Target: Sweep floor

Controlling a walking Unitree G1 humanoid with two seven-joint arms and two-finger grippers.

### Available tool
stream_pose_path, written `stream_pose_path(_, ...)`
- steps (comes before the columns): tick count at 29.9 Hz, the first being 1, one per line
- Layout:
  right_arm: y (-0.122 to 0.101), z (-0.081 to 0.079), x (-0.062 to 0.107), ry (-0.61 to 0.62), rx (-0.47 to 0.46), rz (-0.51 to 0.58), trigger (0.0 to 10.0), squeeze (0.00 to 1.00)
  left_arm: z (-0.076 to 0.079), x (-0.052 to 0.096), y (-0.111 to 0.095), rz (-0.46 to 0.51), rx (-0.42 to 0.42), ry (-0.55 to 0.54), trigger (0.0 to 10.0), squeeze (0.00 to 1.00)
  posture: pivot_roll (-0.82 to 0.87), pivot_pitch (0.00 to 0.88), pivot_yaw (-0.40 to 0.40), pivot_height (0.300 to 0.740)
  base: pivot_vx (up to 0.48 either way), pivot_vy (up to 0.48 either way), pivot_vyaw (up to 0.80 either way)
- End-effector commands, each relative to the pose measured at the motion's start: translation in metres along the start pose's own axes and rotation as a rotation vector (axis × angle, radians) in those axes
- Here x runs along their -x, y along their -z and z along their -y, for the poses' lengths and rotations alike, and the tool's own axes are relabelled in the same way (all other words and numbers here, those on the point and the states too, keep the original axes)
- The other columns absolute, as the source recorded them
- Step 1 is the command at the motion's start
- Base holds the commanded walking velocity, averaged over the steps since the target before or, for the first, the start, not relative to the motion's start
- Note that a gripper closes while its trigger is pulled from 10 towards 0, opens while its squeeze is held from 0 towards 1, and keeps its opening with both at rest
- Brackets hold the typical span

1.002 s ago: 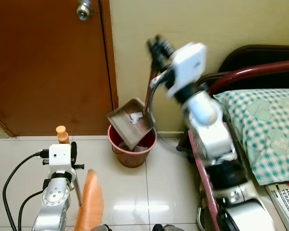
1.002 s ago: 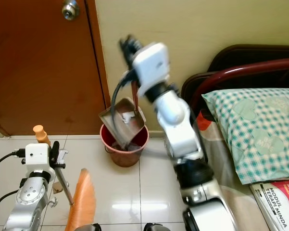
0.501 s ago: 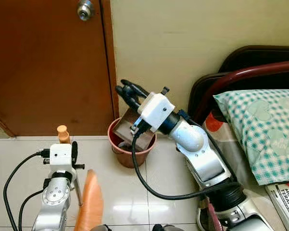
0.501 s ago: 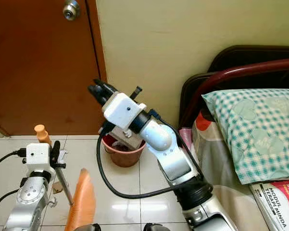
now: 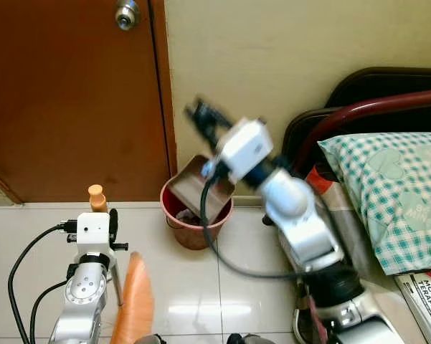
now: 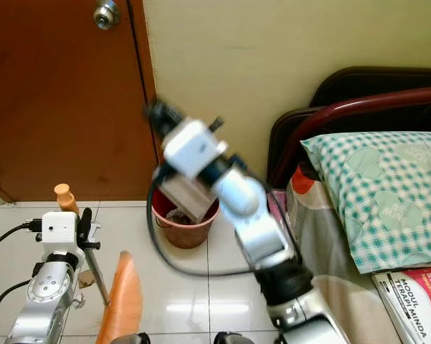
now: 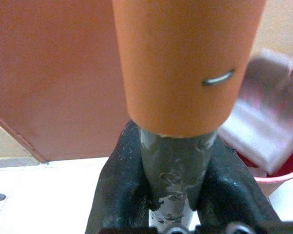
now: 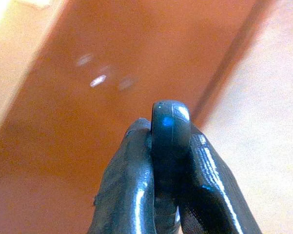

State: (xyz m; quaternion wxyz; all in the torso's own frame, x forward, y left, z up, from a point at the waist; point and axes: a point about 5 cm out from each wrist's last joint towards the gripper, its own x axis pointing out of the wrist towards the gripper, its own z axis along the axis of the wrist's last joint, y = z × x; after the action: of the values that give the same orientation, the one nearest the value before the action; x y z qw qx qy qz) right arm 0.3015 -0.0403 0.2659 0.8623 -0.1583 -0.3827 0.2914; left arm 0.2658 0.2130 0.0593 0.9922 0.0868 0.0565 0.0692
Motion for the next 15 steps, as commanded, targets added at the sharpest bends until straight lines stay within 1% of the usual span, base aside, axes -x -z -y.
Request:
stream_pose_path(1, -0.038, 0.017, -0.016, 0.088, 0.057, 0.181, 10.0, 0.00, -0.001, 0.006, 0.018, -0.085, -0.026, -0.004, 10.0, 0.00, 0.07, 0.108, -0.019, 0.740, 0.000, 0.000, 0.00)
stream_pose_path(3, -0.047, 0.024, -0.023, 0.130, 0.058, 0.222, 10.0, 0.00, -0.001, 0.005, 0.017, -0.081, -0.025, -0.005, 10.0, 0.00, 0.07, 0.108, -0.019, 0.740, 0.000, 0.000, 0.00)
stream_pose_path(4, -0.053, 0.030, -0.029, 0.166, 0.044, 0.243, 10.0, 0.00, 0.000, 0.004, 0.016, -0.077, -0.025, -0.004, 10.0, 0.00, 0.07, 0.107, -0.018, 0.740, 0.000, 0.000, 0.00)
stream_pose_path(8, -0.058, 0.036, -0.035, 0.210, 0.009, 0.258, 10.0, 0.00, 0.000, 0.004, 0.015, -0.072, -0.024, -0.004, 10.0, 0.00, 0.07, 0.107, -0.020, 0.740, 0.000, 0.000, 0.00)
stream_pose_path(10, -0.060, 0.041, -0.041, 0.266, -0.066, 0.261, 10.0, 0.00, 0.001, 0.004, 0.015, -0.068, -0.024, -0.005, 10.0, 0.00, 0.08, 0.108, -0.023, 0.740, 0.000, 0.000, 0.00)
stream_pose_path(11, -0.060, 0.041, -0.041, 0.266, -0.066, 0.261, 10.0, 0.00, 0.001, 0.004, 0.015, -0.068, -0.024, -0.005, 10.0, 0.00, 0.08, 0.108, -0.023, 0.740, 0.000, 0.000, 0.00)
stream_pose_path(12, -0.059, 0.045, -0.043, 0.308, -0.120, 0.249, 10.0, 0.00, 0.000, 0.005, 0.016, -0.068, -0.026, -0.007, 10.0, 0.00, 0.08, 0.108, -0.023, 0.740, 0.000, 0.000, 0.00)
stream_pose_path(15, -0.055, 0.047, -0.044, 0.338, -0.170, 0.227, 10.0, 0.00, 0.000, 0.005, 0.016, -0.068, -0.028, -0.009, 10.0, 0.00, 0.08, 0.109, -0.024, 0.740, 0.000, 0.000, 0.00)
